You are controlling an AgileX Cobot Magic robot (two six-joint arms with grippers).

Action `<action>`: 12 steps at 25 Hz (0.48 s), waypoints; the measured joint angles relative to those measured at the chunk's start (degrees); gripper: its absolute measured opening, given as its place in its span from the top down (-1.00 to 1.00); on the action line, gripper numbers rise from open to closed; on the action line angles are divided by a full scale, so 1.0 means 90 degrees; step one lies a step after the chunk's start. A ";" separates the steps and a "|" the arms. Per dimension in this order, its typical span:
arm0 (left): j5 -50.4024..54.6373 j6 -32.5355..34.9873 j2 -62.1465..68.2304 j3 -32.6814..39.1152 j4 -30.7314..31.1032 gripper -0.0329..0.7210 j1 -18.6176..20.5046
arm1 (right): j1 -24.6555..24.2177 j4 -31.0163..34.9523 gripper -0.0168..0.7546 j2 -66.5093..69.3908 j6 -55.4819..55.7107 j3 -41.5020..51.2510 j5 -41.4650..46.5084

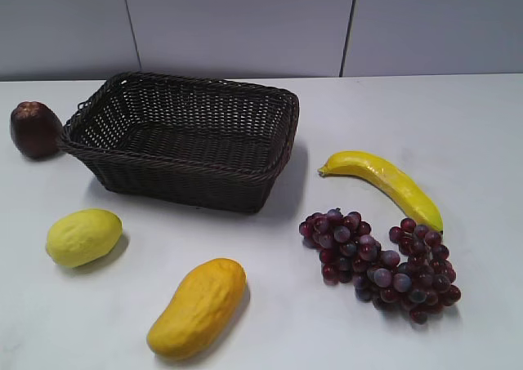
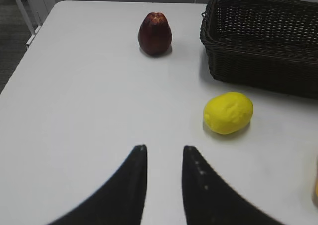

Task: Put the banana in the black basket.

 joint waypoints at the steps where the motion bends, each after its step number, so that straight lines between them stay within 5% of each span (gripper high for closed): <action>1: 0.0000 0.0000 0.0000 0.0000 0.0000 0.28 0.0000 | 0.0000 0.0000 -0.79 0.0000 0.0000 0.0000 0.0000; 12: 0.0000 0.0000 0.0000 0.0000 0.0000 0.28 0.0000 | 0.0000 0.0000 -0.75 0.0000 0.0000 0.0000 0.0000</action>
